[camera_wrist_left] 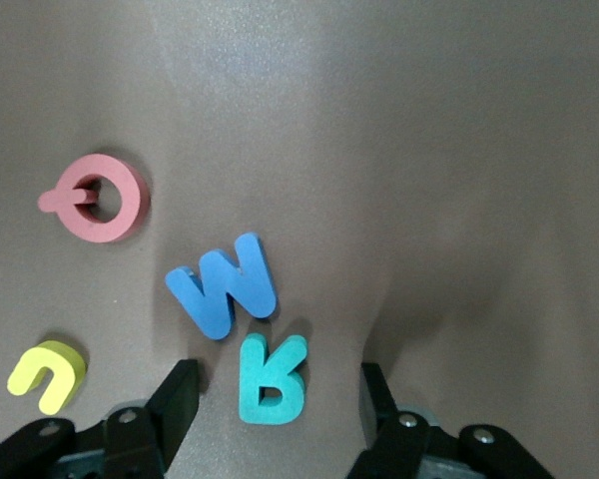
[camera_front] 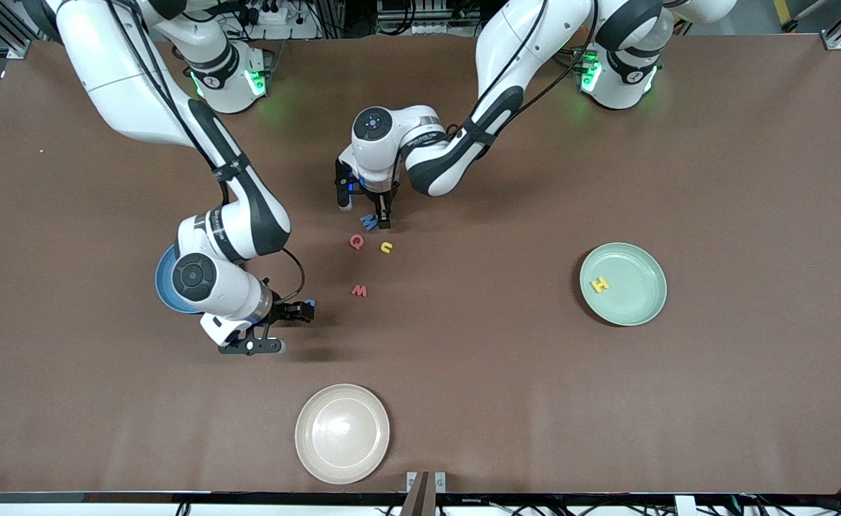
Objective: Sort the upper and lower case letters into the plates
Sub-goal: 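Grasp the teal R with the left gripper while the right gripper reaches, then carry the R to the green plate while the right gripper grasps 6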
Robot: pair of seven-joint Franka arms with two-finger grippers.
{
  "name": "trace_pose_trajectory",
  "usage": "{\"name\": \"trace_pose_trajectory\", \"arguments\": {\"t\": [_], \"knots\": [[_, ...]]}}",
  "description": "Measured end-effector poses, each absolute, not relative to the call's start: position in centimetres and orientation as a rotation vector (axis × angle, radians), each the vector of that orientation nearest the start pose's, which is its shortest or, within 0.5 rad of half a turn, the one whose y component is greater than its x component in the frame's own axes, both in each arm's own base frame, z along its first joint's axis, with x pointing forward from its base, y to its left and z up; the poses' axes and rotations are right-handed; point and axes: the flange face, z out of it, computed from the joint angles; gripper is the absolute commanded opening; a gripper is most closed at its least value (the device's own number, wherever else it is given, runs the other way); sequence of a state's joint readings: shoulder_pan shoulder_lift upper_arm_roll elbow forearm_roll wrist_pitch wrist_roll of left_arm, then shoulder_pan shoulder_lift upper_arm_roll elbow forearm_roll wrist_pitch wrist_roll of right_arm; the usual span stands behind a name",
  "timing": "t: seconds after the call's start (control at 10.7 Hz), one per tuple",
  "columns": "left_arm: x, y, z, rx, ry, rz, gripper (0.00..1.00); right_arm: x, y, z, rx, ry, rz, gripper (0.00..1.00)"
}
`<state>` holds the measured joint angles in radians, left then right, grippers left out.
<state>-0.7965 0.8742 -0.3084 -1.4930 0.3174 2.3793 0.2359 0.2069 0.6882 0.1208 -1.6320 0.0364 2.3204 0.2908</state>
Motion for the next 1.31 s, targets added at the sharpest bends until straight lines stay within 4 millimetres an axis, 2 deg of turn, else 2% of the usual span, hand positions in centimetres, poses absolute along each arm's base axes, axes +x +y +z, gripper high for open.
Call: {"name": "trace_pose_trajectory", "arguments": {"t": [0.09,0.19,0.28,0.66,0.84,1.12,1.31], "knots": [[35.9,-62.1,17.1,-2.372,2.108,-0.085,0.33,65.4,21.5,21.3,-3.043,0.076,0.059,1.00],[35.9,-62.2,17.2,-2.372,2.108,-0.087,0.07,65.2,21.9,20.7,-3.044,0.134,0.076,1.00],[36.0,-62.3,17.3,-2.373,2.108,-0.093,0.00,64.9,22.4,20.2,-3.043,0.176,0.092,1.00],[37.1,-61.5,17.5,-2.372,2.072,-0.061,0.00,63.8,23.4,18.8,-3.041,0.235,0.143,1.00],[38.6,-60.0,18.9,-2.362,2.004,0.046,0.00,63.1,23.6,18.1,-3.045,0.230,0.170,1.00],[44.1,-55.5,24.6,-2.426,1.834,0.122,0.00,62.3,24.3,17.5,-3.045,0.212,0.196,1.00],[49.4,-50.0,29.4,-2.556,1.659,0.167,0.00,62.0,24.4,17.2,-3.046,0.209,0.205,1.00]]}}
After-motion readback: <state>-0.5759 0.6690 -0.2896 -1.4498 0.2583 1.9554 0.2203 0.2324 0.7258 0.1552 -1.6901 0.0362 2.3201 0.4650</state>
